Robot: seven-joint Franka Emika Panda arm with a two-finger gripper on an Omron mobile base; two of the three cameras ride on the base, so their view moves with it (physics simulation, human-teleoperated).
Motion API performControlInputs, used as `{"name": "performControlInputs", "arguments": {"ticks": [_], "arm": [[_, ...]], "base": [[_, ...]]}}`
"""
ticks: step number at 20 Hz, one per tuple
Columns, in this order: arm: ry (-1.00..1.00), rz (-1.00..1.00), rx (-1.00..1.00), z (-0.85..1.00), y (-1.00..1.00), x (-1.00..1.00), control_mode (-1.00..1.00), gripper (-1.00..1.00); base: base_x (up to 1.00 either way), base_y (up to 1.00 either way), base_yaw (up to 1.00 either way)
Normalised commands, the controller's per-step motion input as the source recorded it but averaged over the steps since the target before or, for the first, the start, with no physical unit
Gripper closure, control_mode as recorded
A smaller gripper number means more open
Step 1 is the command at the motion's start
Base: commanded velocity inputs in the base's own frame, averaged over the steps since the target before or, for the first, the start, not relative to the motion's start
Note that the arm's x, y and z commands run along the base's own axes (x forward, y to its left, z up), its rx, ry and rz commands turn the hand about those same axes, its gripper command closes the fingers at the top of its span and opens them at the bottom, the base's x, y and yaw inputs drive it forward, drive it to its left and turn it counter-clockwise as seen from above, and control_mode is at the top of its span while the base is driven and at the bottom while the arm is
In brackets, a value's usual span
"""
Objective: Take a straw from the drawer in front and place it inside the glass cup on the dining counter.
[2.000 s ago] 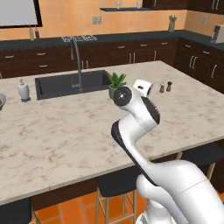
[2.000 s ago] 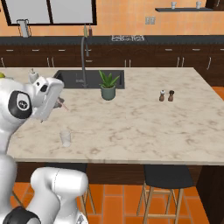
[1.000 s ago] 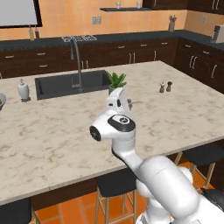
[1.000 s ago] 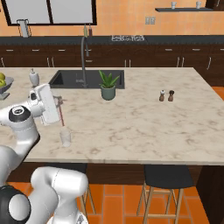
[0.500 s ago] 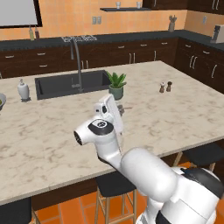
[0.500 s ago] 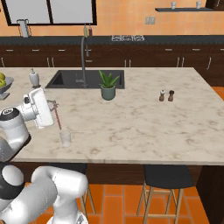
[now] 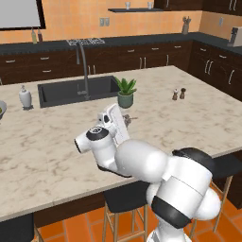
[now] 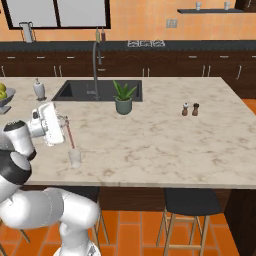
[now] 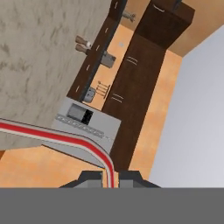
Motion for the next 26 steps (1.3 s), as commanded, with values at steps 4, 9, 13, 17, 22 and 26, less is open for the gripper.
{"name": "performControlInputs", "arguments": {"ticks": [4,9,13,17,22,26], "arm": [[0.00,-0.07,0.00,-0.14,0.21,0.03,-1.00,1.00],[0.00,-0.09,0.00,-0.12,0.02,0.24,-1.00,1.00],[0.00,-0.08,0.00,-0.19,0.00,0.07,-1.00,1.00],[0.00,-0.07,0.00,-0.24,0.00,0.14,-1.00,1.00],[0.00,-0.06,-0.01,-0.23,0.00,0.37,-1.00,1.00],[0.00,-0.05,0.00,-0.26,0.00,0.24,-1.00,1.00]], "base": [[0.00,0.00,0.00],[0.00,0.00,0.00],[0.00,0.00,0.00],[0.00,0.00,0.00],[0.00,0.00,0.00],[0.00,0.00,0.00]]}}
